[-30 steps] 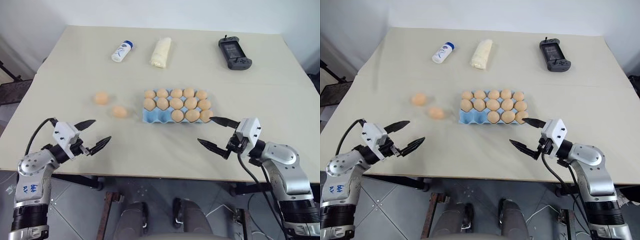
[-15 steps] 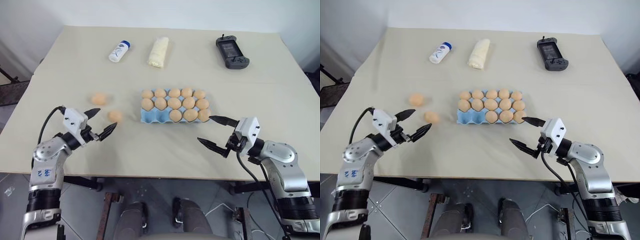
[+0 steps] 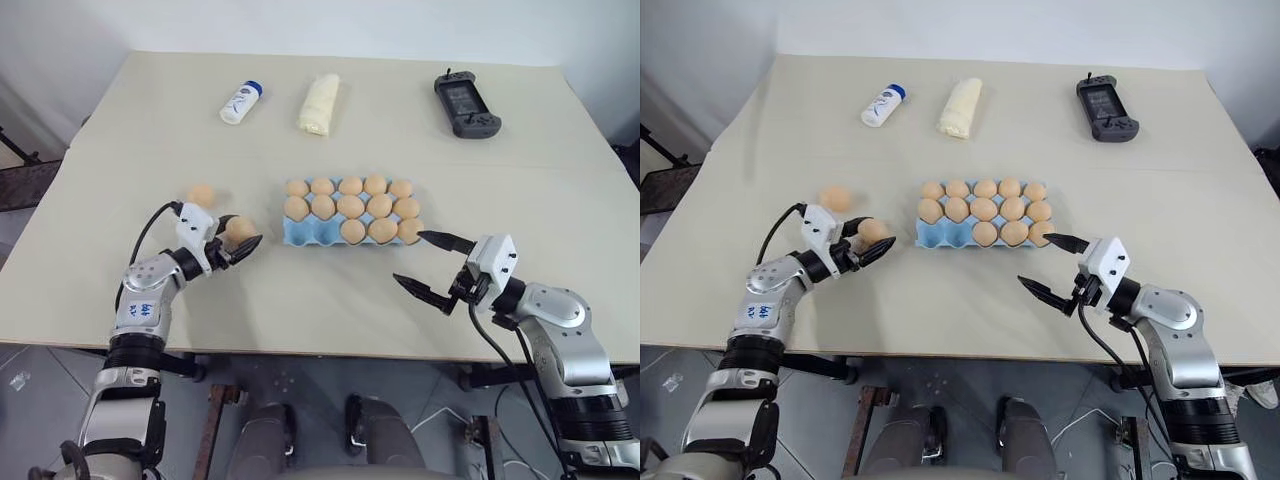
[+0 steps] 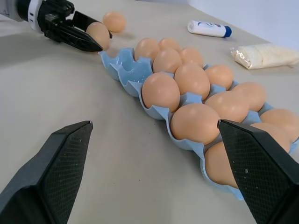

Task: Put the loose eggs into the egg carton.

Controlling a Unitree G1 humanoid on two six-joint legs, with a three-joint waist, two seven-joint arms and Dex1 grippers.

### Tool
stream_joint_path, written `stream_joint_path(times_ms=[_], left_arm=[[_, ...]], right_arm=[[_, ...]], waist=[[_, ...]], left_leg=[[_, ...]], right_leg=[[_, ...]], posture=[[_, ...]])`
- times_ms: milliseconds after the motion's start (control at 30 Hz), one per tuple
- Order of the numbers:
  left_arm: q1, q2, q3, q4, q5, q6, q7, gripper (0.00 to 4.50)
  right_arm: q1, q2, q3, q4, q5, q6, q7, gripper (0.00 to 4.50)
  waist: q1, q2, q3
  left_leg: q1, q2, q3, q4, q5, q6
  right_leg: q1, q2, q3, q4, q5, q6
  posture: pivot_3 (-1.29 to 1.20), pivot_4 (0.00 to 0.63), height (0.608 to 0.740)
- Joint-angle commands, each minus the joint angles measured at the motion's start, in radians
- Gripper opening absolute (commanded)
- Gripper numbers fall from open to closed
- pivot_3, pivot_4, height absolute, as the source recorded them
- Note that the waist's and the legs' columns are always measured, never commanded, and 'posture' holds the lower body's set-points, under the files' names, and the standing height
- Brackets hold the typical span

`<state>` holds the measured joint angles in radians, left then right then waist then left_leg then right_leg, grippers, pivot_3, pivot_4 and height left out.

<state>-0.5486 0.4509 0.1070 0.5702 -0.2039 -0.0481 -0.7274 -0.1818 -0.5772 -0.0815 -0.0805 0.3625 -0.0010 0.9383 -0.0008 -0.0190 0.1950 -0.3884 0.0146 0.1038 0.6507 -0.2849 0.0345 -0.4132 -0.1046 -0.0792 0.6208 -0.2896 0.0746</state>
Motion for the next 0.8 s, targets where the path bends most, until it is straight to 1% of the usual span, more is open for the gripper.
stream_joint_path(times_ms=[33,100,167,300,400,533,667,733,800], left_arm=[[-0.024,-0.003,0.010,0.027,0.001,-0.031,0.003,2.23],[-0.024,-0.004,0.010,0.024,-0.008,-0.039,-0.012,2.06],[-0.016,-0.004,0.020,-0.009,-0.036,-0.049,-0.043,2.03],[-0.014,-0.008,0.023,-0.144,-0.105,-0.029,-0.118,2.03],[-0.062,-0.032,-0.026,-0.180,-0.070,-0.014,-0.106,2.03],[-0.147,-0.096,-0.094,-0.128,-0.044,-0.009,-0.131,2.03],[-0.209,-0.147,-0.145,-0.053,-0.022,-0.031,-0.177,2.03],[-0.235,-0.168,-0.155,-0.014,-0.017,-0.042,-0.186,2.03],[-0.279,-0.194,-0.164,0.066,0.003,-0.069,-0.181,2.03]], right_arm=[[0.002,0.005,-0.005,-0.044,0.006,-0.008,-0.012,4.50],[0.003,0.007,-0.004,-0.047,0.007,-0.008,-0.015,4.50],[0.005,0.008,-0.003,-0.050,0.006,-0.008,-0.018,4.50],[0.012,0.006,-0.005,-0.056,0.004,-0.008,-0.025,4.50],[0.024,0.004,-0.006,-0.068,0.002,-0.005,-0.031,4.50],[0.039,0.000,-0.010,-0.084,-0.002,0.002,-0.044,4.50],[0.049,-0.002,-0.018,-0.102,-0.007,0.011,-0.066,4.50],[0.057,-0.004,-0.022,-0.115,-0.007,0.016,-0.076,4.50],[0.072,-0.007,-0.030,-0.138,-0.006,0.025,-0.090,4.50]], waist=[[-0.001,0.000,0.000],[-0.001,0.000,0.000],[-0.001,0.000,0.000],[-0.001,0.000,0.000],[0.004,0.000,0.000],[0.019,0.000,0.000],[0.019,0.000,0.000],[0.019,0.000,0.000],[0.021,0.000,0.000]], left_leg=[[0.000,0.000,0.000,0.000,0.000,0.000],[0.000,0.000,0.000,0.000,0.000,0.000],[0.001,0.000,0.000,0.000,0.000,0.000],[0.000,0.000,0.000,0.000,0.000,0.000],[0.000,0.000,0.000,0.000,0.000,-0.001],[0.000,-0.001,0.000,0.002,0.000,0.000],[0.000,-0.001,0.002,0.002,0.000,0.001],[0.000,0.000,0.002,0.002,0.000,0.001],[0.000,0.000,0.002,0.002,0.000,0.000]], right_leg=[[0.000,0.000,0.000,0.000,0.000,0.000],[0.000,0.000,0.000,0.001,0.000,0.000],[0.000,0.000,0.000,0.001,0.000,0.000],[0.000,0.000,0.000,0.000,0.000,0.000],[0.000,0.000,0.000,0.000,0.000,0.000],[0.001,0.000,0.000,0.000,0.000,0.000],[0.001,0.000,0.001,0.000,0.000,0.001],[0.000,0.002,0.001,0.001,0.000,0.001],[0.000,0.003,0.001,0.001,0.000,0.001]], posture=[[0.00,0.150,0.740],[0.00,0.150,0.740],[0.00,0.150,0.740],[0.00,0.150,0.740],[0.00,0.150,0.740],[0.00,0.150,0.740],[0.00,0.150,0.740],[0.00,0.150,0.740],[0.00,0.150,0.740]])
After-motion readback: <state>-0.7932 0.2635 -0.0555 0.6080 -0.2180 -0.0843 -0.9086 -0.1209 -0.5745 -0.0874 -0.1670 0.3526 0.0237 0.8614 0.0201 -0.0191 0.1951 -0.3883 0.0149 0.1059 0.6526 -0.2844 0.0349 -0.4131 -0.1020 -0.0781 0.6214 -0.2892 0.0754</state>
